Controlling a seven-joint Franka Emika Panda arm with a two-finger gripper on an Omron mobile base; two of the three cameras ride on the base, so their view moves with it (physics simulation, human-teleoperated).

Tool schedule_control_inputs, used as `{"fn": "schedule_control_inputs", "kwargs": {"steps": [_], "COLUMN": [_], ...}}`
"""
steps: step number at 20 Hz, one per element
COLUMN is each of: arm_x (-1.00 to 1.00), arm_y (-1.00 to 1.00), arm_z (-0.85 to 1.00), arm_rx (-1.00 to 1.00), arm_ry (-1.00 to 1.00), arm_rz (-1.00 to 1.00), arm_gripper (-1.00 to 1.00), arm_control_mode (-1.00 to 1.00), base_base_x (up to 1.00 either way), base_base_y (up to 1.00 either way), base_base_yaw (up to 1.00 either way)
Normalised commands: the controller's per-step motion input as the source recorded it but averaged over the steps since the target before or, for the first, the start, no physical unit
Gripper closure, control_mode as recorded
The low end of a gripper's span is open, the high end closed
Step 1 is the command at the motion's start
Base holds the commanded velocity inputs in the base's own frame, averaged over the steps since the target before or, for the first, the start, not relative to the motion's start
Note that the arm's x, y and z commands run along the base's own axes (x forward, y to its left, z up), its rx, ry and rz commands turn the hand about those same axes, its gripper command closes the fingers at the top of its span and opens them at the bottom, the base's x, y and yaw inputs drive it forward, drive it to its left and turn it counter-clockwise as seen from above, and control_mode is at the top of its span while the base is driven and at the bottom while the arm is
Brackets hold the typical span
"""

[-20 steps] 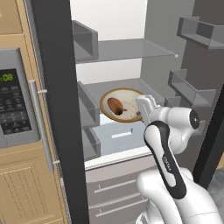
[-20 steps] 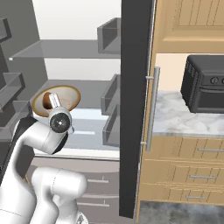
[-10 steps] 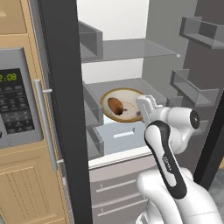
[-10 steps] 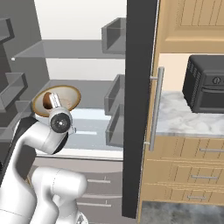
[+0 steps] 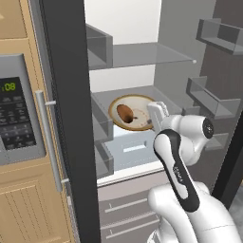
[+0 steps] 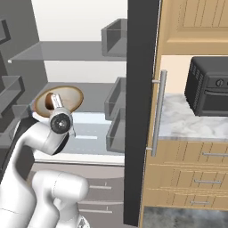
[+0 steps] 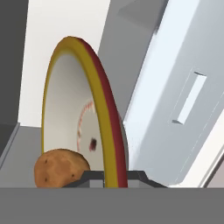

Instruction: Move the cup from next to the sink to the open cabinet. Then, move the bowl with the potato to the fridge to clear the area for faucet cleaning.

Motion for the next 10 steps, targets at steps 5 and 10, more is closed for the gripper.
{"fn": "schedule_control_inputs", "kwargs": {"steps": [5,10], "arm_x": [0.30,0.19], "arm_y": [0.12,0.06], "arm_z": [0.51,0.19], "arm_rx": [0.00,0.00], "arm_ry": [0.11,0.21], "arm_rz": [-0.15,-0.11], "arm_gripper": [1.00,1.00], "arm_control_mode": [-1.00,-1.00], "base_base_x": [0.00,0.00], "base_base_y": [0.00,0.00], "base_base_yaw": [0.00,0.00]}}
